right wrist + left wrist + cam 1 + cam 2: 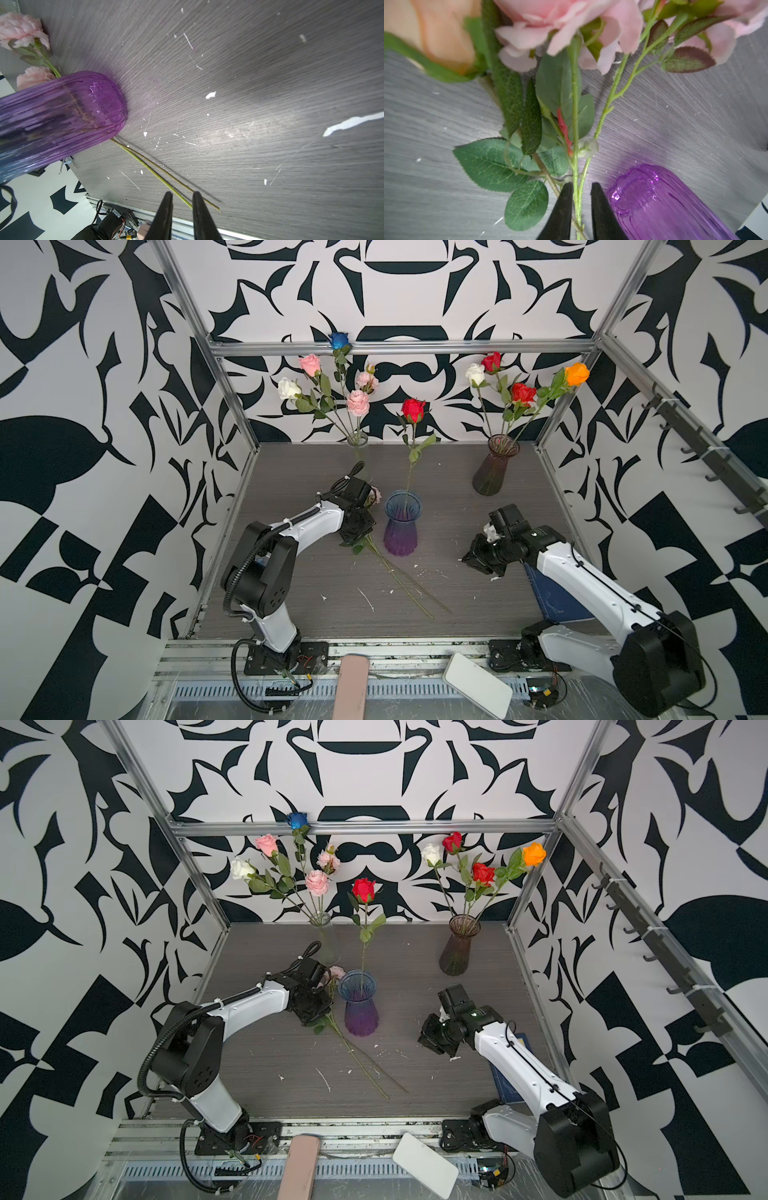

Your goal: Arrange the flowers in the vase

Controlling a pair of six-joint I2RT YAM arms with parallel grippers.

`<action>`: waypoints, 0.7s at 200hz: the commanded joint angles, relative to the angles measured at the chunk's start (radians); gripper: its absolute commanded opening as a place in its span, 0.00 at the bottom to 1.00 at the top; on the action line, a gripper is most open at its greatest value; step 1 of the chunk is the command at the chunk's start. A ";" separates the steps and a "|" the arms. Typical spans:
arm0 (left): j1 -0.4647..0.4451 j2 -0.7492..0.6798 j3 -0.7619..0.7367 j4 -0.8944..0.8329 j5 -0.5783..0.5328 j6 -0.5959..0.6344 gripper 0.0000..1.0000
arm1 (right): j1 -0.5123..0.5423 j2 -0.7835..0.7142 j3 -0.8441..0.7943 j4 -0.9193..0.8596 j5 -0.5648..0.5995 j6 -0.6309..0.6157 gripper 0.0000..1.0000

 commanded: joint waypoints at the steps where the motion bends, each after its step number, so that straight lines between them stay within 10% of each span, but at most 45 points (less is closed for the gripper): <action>1: 0.006 0.017 0.041 -0.092 -0.007 0.018 0.21 | 0.005 -0.016 0.000 -0.001 0.000 -0.003 0.22; 140: 0.006 0.084 0.072 -0.184 -0.029 0.014 0.21 | 0.004 -0.012 -0.002 0.007 -0.002 -0.005 0.22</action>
